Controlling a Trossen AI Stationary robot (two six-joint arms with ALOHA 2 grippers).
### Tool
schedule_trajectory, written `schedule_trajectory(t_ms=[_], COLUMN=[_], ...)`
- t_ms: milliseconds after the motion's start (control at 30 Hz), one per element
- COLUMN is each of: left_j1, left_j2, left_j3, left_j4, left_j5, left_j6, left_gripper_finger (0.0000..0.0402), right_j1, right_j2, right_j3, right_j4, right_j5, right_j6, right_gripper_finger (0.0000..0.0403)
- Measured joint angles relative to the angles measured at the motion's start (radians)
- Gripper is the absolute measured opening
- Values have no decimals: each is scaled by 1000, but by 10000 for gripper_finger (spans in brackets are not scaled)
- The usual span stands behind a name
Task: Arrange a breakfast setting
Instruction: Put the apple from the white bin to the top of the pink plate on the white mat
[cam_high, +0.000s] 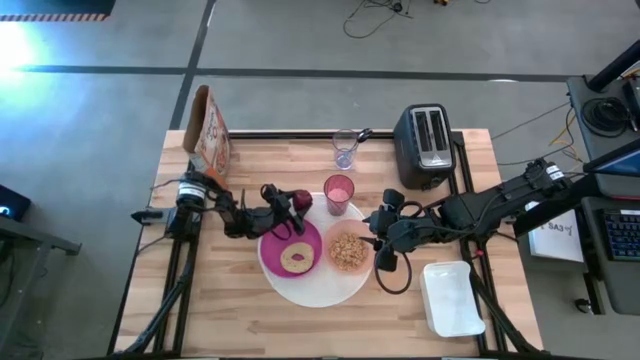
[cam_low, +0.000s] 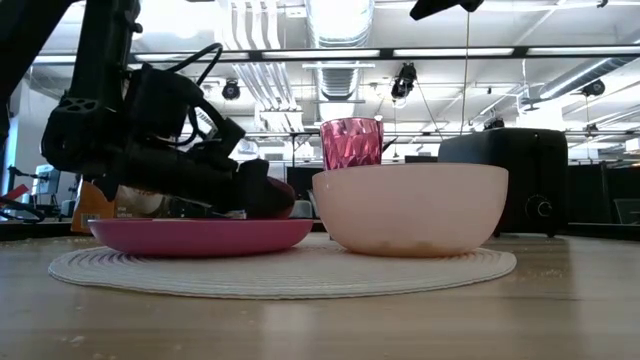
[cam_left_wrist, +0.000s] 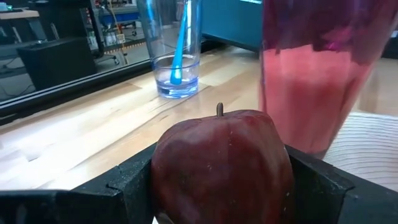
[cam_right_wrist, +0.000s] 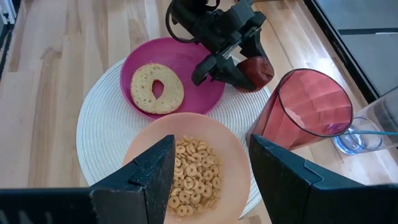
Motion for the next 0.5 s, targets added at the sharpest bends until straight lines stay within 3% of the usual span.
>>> schedule_trajectory(t_ms=[500], left_j1=[20], left_j2=[0], left_j3=[-1], left_j4=[-7], left_j5=[-15], left_j6=[-54], left_gripper_finger=[273], right_j1=[0], right_j2=[0], right_j3=[0], right_j4=[0], right_j5=[0], right_j6=[0], right_gripper_finger=[194])
